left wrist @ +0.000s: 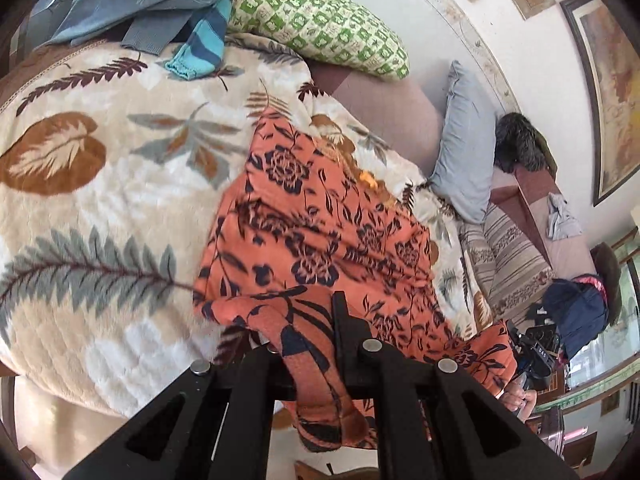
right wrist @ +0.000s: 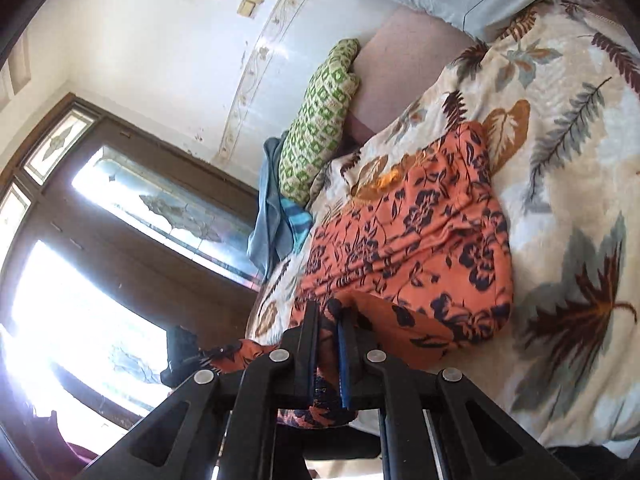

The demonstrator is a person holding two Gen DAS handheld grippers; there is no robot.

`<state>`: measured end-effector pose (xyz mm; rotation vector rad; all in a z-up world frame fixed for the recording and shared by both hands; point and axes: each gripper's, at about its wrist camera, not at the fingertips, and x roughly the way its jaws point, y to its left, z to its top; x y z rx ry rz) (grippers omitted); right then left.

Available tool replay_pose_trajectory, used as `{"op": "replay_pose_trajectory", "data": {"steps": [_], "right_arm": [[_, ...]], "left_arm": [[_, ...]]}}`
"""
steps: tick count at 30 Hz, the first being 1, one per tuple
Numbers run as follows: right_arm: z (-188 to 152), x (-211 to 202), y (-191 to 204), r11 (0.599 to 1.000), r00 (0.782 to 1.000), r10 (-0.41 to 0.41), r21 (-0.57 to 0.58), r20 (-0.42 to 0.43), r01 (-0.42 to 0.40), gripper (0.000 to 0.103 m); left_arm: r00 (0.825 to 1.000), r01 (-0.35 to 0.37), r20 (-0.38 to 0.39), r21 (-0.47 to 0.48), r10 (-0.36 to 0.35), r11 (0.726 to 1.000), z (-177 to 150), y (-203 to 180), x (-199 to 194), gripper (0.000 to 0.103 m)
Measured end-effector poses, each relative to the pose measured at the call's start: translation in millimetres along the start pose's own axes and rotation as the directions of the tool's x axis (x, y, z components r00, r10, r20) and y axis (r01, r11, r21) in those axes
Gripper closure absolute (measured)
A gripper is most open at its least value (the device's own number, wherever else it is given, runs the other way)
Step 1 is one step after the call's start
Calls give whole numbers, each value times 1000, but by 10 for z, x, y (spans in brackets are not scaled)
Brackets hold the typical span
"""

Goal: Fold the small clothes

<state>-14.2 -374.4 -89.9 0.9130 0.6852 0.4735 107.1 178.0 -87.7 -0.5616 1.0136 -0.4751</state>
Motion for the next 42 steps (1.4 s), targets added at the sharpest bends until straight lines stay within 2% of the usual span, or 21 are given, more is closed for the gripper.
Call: {"op": "replay_pose_trajectory", "data": {"steps": [4, 10, 14, 16, 18, 20, 22, 23, 24, 25, 26, 27, 28, 29, 32, 35, 37, 39, 40, 41, 42], "right_arm": [[534, 141, -180, 999, 998, -9, 49, 65, 6, 94], [1357, 667, -651, 990, 985, -65, 131, 160, 44, 94], [1777, 1065, -951, 977, 979, -138, 180, 151, 111, 94], [1930, 1248, -1141, 969, 980, -141, 221, 142, 107, 94], [2039, 1436, -1348, 951, 982, -160, 283, 98, 127, 93], [2091, 1558, -1587, 922, 987, -158, 363, 42, 132, 87], [2075, 1501, -1747, 907, 986, -159, 401, 55, 124, 79], [2067, 1415, -1809, 902, 983, -164, 417, 83, 115, 75], [2061, 1301, -1873, 892, 979, -162, 442, 122, 92, 62], [2035, 1163, -1922, 880, 971, -158, 472, 180, 56, 37], [1987, 998, -1932, 869, 951, -165, 495, 261, 15, 30], [1946, 861, -1888, 871, 930, -165, 490, 329, -19, 29], [1954, 804, -1799, 888, 927, -154, 459, 342, -22, 29], [1985, 812, -1648, 911, 938, -151, 412, 313, 9, 29], [1966, 1074, -968, 973, 962, -180, 182, 205, 143, 29], [1760, 1611, -295, 974, 974, -217, -51, 64, 220, 31], [1581, 1972, -32, 961, 968, -251, -123, -23, 246, 36], [1410, 2286, 50, 946, 948, -299, -164, -107, 280, 42], [1336, 2406, 19, 928, 930, -345, -194, -126, 318, 45], [1282, 2516, -33, 895, 901, -414, -240, -130, 376, 45], [1236, 2611, -134, 845, 855, -502, -287, -133, 451, 49]], "left_arm": [[1000, 4, 1, -64, -4, 998, 536, 80, 301, 95], [1000, -15, 9, -111, 16, 994, 1347, 115, 1036, 95], [997, -68, 13, -148, 71, 987, 1749, 165, 1560, 95], [996, -78, 36, -182, 86, 980, 1891, 244, 1783, 95], [997, -70, 24, -223, 77, 972, 1978, 353, 1984, 92], [998, -29, 39, -264, 40, 964, 1982, 465, 2082, 80], [992, 32, 123, -293, 4, 956, 1924, 546, 2012, 66], [982, 54, 187, -301, 3, 952, 1892, 575, 1918, 61], [966, 81, 260, -310, 2, 947, 1852, 595, 1793, 48], [944, 109, 330, -326, 5, 939, 1800, 609, 1652, 37], [922, 123, 386, -342, 20, 932, 1744, 597, 1509, 35], [908, 123, 417, -340, 33, 932, 1688, 546, 1385, 33], [905, 102, 423, -324, 48, 941, 1636, 457, 1292, 33], [908, 63, 412, -303, 71, 951, 1576, 358, 1226, 33], [906, -12, 403, -281, 129, 960, 1249, 114, 1133, 32], [918, -106, 337, -299, 209, 948, 947, -28, 1289, 32], [919, -172, 292, -304, 264, 937, 826, -54, 1420, 32], [921, -261, 211, -293, 328, 920, 791, -8, 1602, 32], [914, -309, 179, -279, 365, 909, 782, 32, 1676, 34], [906, -336, 174, -259, 386, 906, 774, 50, 1711, 38], [896, -365, 176, -233, 408, 901, 776, 38, 1706, 46]]}}
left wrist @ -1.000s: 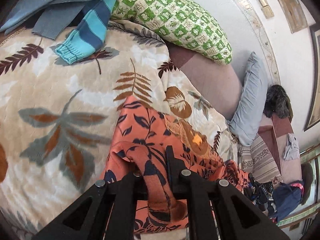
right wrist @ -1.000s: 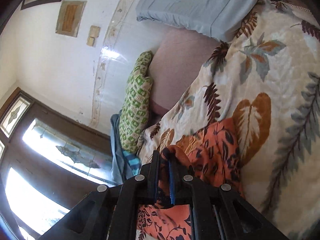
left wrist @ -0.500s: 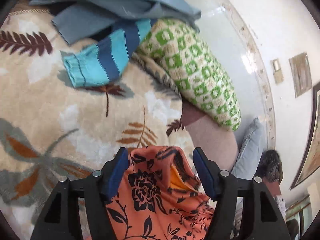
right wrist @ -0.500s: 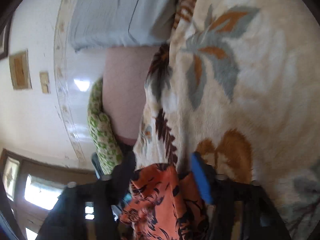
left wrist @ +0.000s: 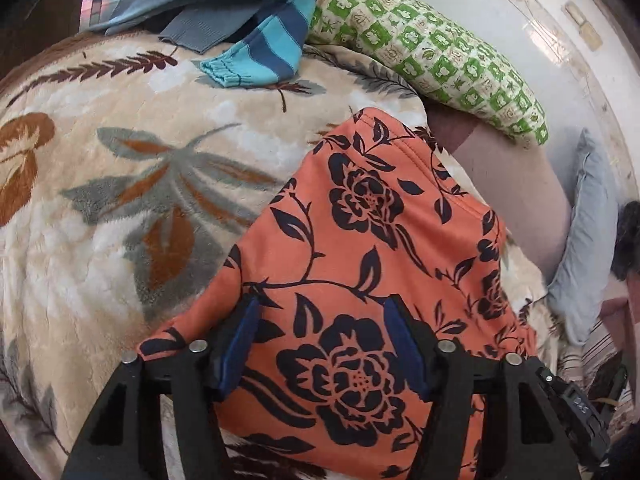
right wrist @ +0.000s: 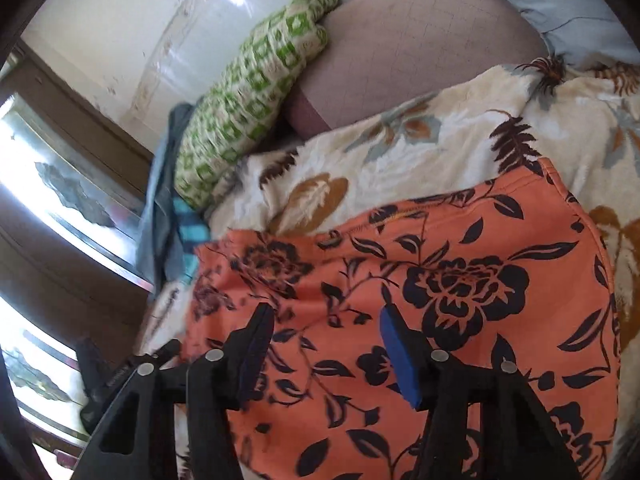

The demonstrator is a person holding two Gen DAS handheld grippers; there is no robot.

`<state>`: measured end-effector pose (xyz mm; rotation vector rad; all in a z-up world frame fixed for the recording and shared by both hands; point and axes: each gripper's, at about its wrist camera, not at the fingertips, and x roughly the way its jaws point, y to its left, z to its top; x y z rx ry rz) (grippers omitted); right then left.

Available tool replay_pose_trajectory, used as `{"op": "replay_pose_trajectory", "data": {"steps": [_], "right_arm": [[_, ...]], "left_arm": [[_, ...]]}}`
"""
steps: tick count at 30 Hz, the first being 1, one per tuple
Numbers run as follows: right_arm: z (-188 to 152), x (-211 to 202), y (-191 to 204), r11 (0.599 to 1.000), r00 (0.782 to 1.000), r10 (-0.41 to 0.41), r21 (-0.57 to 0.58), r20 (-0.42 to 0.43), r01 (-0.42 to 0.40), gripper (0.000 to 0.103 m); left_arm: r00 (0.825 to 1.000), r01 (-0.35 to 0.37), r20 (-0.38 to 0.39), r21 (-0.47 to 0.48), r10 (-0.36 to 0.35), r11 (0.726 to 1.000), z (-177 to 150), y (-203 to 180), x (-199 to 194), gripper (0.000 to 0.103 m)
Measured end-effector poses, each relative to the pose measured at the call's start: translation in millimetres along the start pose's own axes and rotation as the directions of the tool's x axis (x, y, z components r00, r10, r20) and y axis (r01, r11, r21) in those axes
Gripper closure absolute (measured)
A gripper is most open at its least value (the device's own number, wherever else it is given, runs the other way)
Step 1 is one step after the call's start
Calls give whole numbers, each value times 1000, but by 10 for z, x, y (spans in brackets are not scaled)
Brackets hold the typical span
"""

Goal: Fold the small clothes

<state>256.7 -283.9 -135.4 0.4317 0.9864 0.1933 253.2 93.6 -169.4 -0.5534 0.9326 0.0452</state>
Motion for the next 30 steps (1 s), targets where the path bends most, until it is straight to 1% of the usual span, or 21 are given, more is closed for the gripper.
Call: {"op": "replay_pose_trajectory", "data": {"steps": [1, 2, 3, 4, 5, 7, 10, 12, 13, 14, 15, 17, 19, 20, 22, 24, 26, 27, 28, 29, 30], "right_arm": [[-45, 156, -111, 997, 995, -77, 2, -61, 77, 67], [-61, 283, -293, 994, 989, -82, 55, -123, 89, 74], [-60, 246, -412, 994, 993, -27, 100, -113, 38, 77], [-46, 216, -460, 993, 989, -25, 110, -147, 42, 84], [-42, 188, -486, 993, 982, -50, 99, -181, 69, 87], [-102, 164, -543, 994, 976, -58, 80, -209, 76, 89], [-140, 82, -641, 992, 970, -46, 102, -240, 73, 91], [-164, -52, -564, 991, 969, -105, 60, -222, 121, 91], [-178, -105, -463, 989, 970, -141, 9, -198, 146, 85], [-154, -179, -271, 985, 971, -171, -45, -167, 165, 86], [-144, -211, -127, 984, 977, -167, -89, -132, 156, 86], [-102, -249, 185, 987, 995, -77, -146, -68, 67, 86], [-31, -168, 478, 983, 998, 9, -183, -58, -19, 86], [9, -61, 615, 980, 997, 31, -192, -70, -44, 86], [67, 138, 811, 978, 997, 28, -206, -76, -44, 86], [131, 371, 881, 978, 997, 21, -205, -80, -37, 86], [197, 638, 818, 986, 992, 19, -161, -125, -39, 85], [225, 764, 749, 991, 989, 4, -133, -145, -24, 85], [251, 870, 660, 994, 989, -21, -111, -146, 5, 86], [291, 948, 566, 996, 990, -38, -80, -133, 28, 87], [335, 972, 454, 1000, 993, -11, -29, -117, 8, 87]], "left_arm": [[1000, -25, -3, 41, 25, 999, -2, -29, -10, 48], [999, -41, -12, 91, 42, 995, -18, -49, -8, 48], [998, -58, -23, 148, 62, 987, -38, -78, 9, 48], [996, -75, -25, 206, 82, 976, -67, -102, 17, 50], [995, -86, -23, 254, 95, 963, -102, -116, 11, 52], [995, -84, -28, 319, 98, 944, -154, -94, -12, 55], [994, -90, -25, 386, 108, 918, -217, -27, -65, 61], [993, -102, -16, 376, 117, 921, -237, 37, -137, 61], [992, -115, -13, 368, 129, 923, -250, 64, -163, 61], [990, -125, -10, 359, 137, 925, -255, 54, -184, 61], [990, -129, -6, 345, 140, 930, -264, 65, -207, 61], [993, -120, 19, 283, 119, 951, -255, 67, -295, 61], [996, -82, 55, 242, 71, 967, -249, 23, -391, 61], [997, -54, 72, 248, 37, 967, -243, -38, -429, 61], [995, -2, 100, 282, -27, 959, -262, -186, -465, 61], [995, 44, 69, 318, -69, 947, -300, -318, -379, 61], [998, 69, -21, 335, -66, 940, -366, -399, -174, 61], [996, 57, -85, 346, -29, 937, -420, -423, -36, 61], [994, 26, -112, 374, 17, 927, -479, -450, 51, 61], [996, 7, -85, 416, 31, 909, -518, -504, 35, 61], [996, -10, -78, 452, 51, 892, -542, -552, 15, 61]]}}
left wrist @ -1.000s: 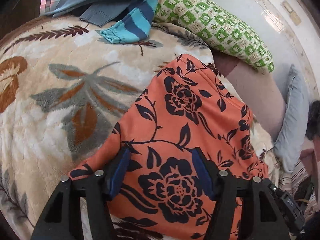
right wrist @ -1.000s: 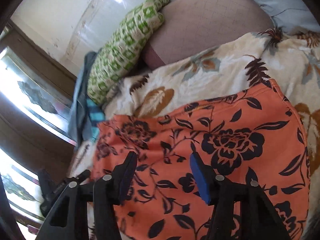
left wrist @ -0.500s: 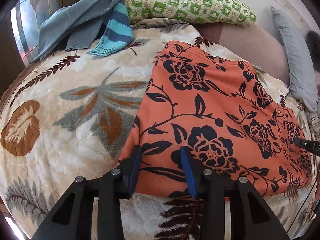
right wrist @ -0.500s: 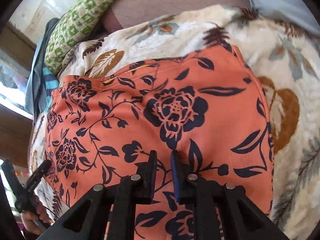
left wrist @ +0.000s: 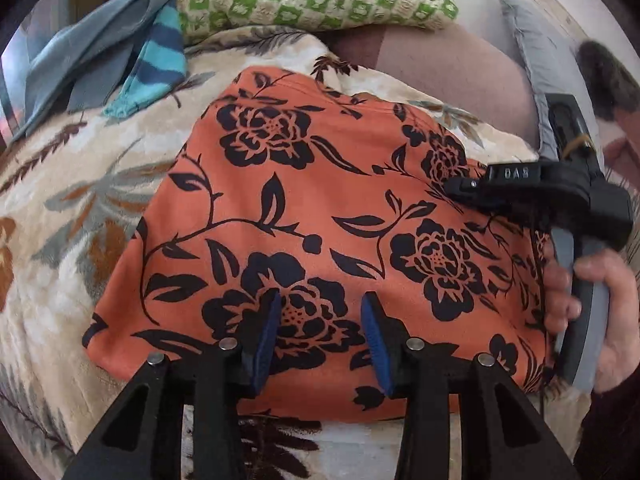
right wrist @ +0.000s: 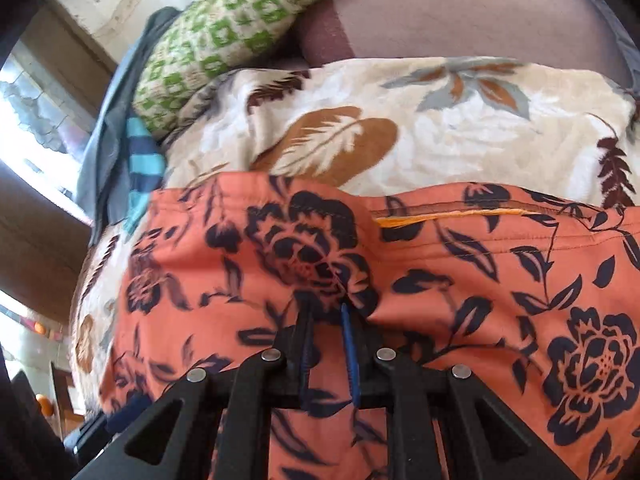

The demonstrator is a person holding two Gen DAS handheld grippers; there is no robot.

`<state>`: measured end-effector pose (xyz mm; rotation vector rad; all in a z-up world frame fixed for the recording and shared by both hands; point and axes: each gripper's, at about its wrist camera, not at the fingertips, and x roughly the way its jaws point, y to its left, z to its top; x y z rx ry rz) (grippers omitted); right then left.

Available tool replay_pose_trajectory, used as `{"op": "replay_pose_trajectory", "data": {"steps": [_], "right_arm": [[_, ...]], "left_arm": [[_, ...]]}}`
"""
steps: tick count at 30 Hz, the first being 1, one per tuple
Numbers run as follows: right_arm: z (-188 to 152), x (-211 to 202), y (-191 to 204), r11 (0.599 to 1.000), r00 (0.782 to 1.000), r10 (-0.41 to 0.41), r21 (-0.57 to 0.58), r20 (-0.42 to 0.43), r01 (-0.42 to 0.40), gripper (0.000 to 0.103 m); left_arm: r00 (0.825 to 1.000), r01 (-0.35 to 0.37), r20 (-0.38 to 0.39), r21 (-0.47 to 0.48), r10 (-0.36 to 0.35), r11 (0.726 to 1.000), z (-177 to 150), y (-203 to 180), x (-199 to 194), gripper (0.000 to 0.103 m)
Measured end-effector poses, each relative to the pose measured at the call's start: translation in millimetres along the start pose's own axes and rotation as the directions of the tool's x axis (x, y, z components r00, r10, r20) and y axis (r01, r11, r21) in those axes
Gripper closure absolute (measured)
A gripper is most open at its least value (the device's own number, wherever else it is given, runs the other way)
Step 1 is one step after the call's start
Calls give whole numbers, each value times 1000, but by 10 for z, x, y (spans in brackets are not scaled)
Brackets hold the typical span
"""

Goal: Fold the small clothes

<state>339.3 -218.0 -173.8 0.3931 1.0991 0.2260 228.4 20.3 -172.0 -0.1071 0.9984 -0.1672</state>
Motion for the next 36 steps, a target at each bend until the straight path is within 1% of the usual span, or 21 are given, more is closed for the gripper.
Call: {"op": "replay_pose_trajectory", "data": {"steps": [1, 2, 3, 5, 7, 10, 13, 16, 18, 20, 21, 22, 24, 26, 28, 30, 32, 33, 34, 35, 36], "right_arm": [[42, 1, -110, 998, 999, 40, 55, 13, -41, 87], [81, -24, -185, 994, 999, 49, 95, 21, -51, 87], [111, -77, -220, 994, 999, 21, 108, 38, -25, 87], [140, -236, -184, 997, 994, -46, 69, 94, 40, 87], [117, -399, -131, 999, 994, -8, 49, 111, 3, 85], [-17, -579, 4, 994, 993, 99, 33, 56, -101, 85], [-329, -727, 225, 992, 993, 118, -50, -8, -119, 85], [-682, -763, 395, 985, 988, 133, -102, -80, -140, 85], [-954, -702, 450, 983, 986, 111, -130, -129, -127, 85], [-1275, -533, 432, 985, 978, 39, -158, -205, -73, 83], [-1407, -518, 406, 983, 979, 39, -166, -200, -73, 82], [-1486, -585, 388, 982, 986, 54, -170, -160, -82, 83], [-1566, -679, 344, 984, 982, 58, -158, -179, -87, 83], [-1602, -806, 235, 987, 982, 78, -126, -170, -100, 83], [-1566, -1042, 74, 992, 995, 67, -99, -74, -74, 83], [-1472, -1275, -201, 998, 997, 69, -13, 30, -69, 83], [-1392, -1370, -564, 994, 995, 5, 105, 95, -15, 81], [-1390, -1331, -749, 988, 995, -60, 148, 78, 48, 69], [-1386, -1230, -914, 980, 994, -106, 171, 28, 100, 65], [-1400, -1156, -1045, 980, 998, -55, 194, 6, 53, 66], [-1402, -1197, -1096, 975, 999, -22, 220, 35, 14, 66]], "left_arm": [[1000, -2, -9, 17, 2, 1000, -11, -16, -11, 61], [1000, 5, -15, 18, -5, 1000, -28, 2, -14, 61], [1000, 14, -24, 20, -13, 1000, -38, 24, -15, 61], [999, 35, -32, 18, -34, 999, -48, 82, -28, 61], [998, 53, -26, 1, -53, 999, -77, 141, -57, 61], [998, 66, -7, -18, -66, 998, -124, 206, -116, 63], [997, 72, 30, -59, -71, 996, -166, 287, -176, 65], [999, 11, 49, -75, -7, 997, -195, 357, -205, 70], [999, -5, 44, -84, 9, 996, -204, 383, -195, 74], [999, -26, 44, -98, 30, 995, -218, 412, -211, 78], [998, -30, 45, -110, 35, 994, -229, 433, -221, 79], [998, -33, 47, -123, 39, 992, -243, 454, -239, 79], [997, -36, 60, -148, 46, 988, -284, 484, -304, 79], [996, -36, 77, -182, 50, 983, -322, 518, -378, 79], [993, -26, 105, -240, 52, 970, -346, 590, -467, 79], [989, -13, 135, -301, 56, 954, -371, 683, -556, 79], [986, -37, 142, -353, 92, 935, -398, 781, -588, 76], [984, -56, 136, -378, 115, 924, -415, 843, -574, 76], [985, -66, 121, -400, 124, 914, -429, 906, -542, 74], [986, -84, 97, -421, 137, 903, -441, 968, -503, 69], [987, -82, 86, -450, 134, 889, -456, 1033, -472, 61]]}}
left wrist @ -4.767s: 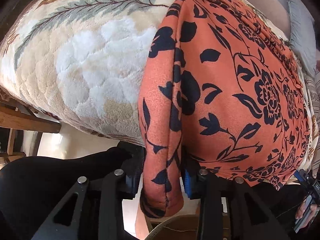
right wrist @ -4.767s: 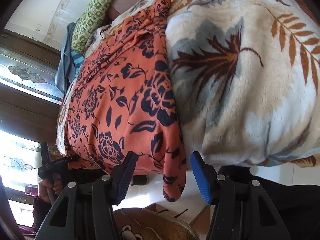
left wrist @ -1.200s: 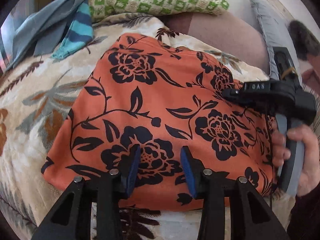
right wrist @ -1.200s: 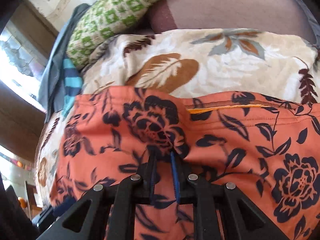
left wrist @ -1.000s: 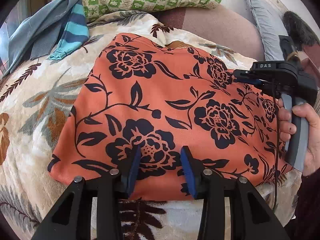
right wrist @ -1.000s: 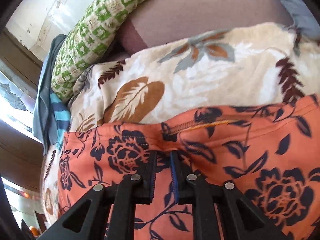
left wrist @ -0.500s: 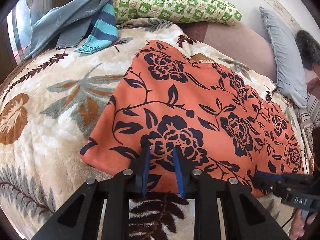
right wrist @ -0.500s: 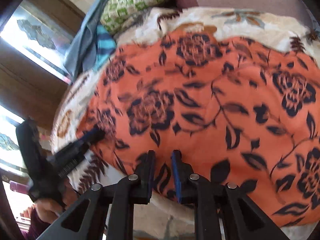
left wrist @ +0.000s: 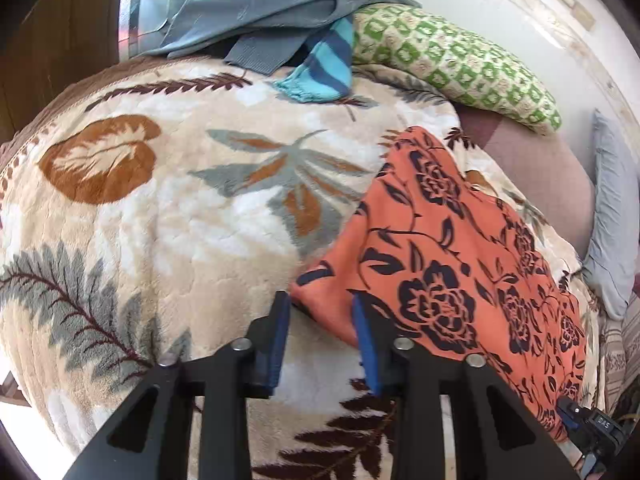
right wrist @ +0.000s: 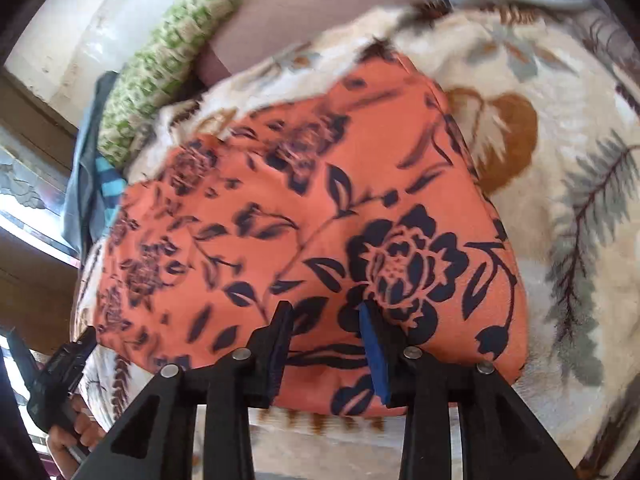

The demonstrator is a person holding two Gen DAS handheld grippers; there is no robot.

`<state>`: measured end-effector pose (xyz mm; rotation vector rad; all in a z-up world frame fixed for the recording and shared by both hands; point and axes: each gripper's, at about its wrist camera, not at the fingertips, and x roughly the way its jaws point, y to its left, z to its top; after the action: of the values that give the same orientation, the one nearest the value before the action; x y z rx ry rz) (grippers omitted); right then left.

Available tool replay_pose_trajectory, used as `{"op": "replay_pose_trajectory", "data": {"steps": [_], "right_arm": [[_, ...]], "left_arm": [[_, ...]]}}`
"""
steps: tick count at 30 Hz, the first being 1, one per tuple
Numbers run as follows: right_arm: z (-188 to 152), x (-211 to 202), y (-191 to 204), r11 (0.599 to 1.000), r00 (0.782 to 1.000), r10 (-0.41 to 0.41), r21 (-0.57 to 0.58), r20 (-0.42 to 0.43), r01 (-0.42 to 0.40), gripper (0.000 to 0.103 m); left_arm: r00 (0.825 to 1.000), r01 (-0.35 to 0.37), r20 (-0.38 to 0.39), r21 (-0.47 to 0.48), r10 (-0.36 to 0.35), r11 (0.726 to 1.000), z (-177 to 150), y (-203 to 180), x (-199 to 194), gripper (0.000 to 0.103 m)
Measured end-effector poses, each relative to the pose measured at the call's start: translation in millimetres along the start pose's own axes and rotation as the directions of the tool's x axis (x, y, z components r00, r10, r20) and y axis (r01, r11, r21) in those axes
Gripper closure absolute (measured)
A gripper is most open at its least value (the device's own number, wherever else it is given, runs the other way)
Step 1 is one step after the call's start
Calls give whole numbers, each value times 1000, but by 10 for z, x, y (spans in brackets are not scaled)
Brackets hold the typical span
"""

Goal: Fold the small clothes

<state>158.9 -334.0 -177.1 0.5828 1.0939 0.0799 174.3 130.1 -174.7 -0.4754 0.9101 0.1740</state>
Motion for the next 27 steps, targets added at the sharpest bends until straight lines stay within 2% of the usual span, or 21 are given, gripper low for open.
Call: {"op": "replay_pose_trajectory", "data": {"steps": [2, 5, 8, 13, 15, 16, 18, 20, 21, 22, 23, 26, 27], "right_arm": [[9, -86, 83, 1000, 1000, -10, -26, 0, 10, 66], [-34, -143, 353, 989, 997, -42, -142, 66, 51, 66], [-70, -98, 614, 982, 996, 51, -186, 73, -37, 66], [-287, 33, 1249, 932, 986, 129, -351, 101, -86, 66], [-379, 137, 1453, 909, 986, 148, -405, 82, -103, 66], [-421, 215, 1531, 901, 988, 141, -423, 69, -99, 66], [-467, 431, 1623, 893, 993, 114, -440, 24, -92, 66], [-489, 672, 1636, 895, 998, 54, -441, -40, -66, 66], [-481, 705, 1653, 890, 998, 48, -451, -37, -60, 66], [-453, 694, 1670, 886, 998, 56, -459, -29, -63, 66], [-411, 680, 1692, 887, 997, 67, -455, -36, -76, 66], [-317, 600, 1724, 884, 981, 191, -428, -31, -186, 64], [-309, 603, 1764, 879, 980, 196, -438, -27, -188, 64]], "left_arm": [[999, 34, -5, -70, -34, 997, 26, 103, -2, 61], [998, 3, 56, -69, 1, 998, 74, 94, -102, 60], [996, 57, 66, -83, -52, 995, 116, 76, -112, 57], [996, 89, 36, -34, -87, 995, 114, -85, -17, 42], [996, 91, 12, -6, -91, 996, 114, -153, 62, 31], [996, 90, -4, 12, -90, 996, 116, -192, 109, 30], [996, 86, -28, 45, -85, 995, 126, -246, 204, 30], [995, 91, -38, 55, -89, 994, 150, -250, 257, 32], [995, 89, -36, 50, -88, 995, 176, -233, 268, 43], [996, 84, -34, 45, -82, 995, 211, -207, 274, 55], [996, 87, -33, 35, -86, 996, 251, -172, 279, 58], [993, 114, -10, -47, -115, 992, 362, -15, 240, 60], [993, 117, 9, -65, -116, 991, 382, 29, 192, 60]]}}
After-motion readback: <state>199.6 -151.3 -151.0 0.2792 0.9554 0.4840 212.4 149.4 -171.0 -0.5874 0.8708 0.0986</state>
